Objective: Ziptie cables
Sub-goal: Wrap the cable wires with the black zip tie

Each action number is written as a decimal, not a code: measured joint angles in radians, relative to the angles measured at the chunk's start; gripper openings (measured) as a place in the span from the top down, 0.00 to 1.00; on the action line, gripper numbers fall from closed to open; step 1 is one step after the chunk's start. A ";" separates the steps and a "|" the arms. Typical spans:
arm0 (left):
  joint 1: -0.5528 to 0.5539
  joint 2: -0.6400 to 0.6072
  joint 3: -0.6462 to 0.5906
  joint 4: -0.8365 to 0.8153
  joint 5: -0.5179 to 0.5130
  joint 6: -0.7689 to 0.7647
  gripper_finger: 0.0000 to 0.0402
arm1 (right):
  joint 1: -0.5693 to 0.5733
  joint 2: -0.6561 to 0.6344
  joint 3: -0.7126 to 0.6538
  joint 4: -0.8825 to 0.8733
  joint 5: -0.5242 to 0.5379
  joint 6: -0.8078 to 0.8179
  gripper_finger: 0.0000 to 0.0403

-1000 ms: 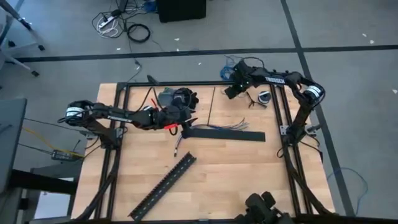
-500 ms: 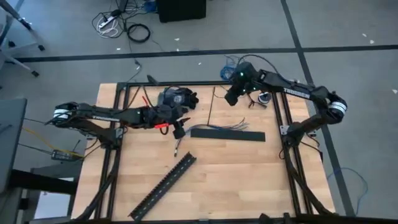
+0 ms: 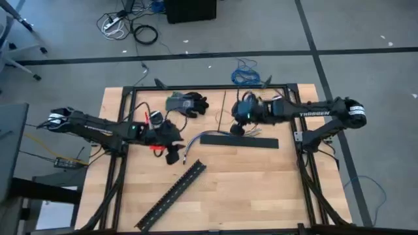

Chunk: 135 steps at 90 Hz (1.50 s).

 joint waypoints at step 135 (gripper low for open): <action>-0.018 -0.073 -0.365 1.123 -0.016 -0.662 0.63 | 0.080 0.351 -0.157 1.210 -0.247 -0.501 1.00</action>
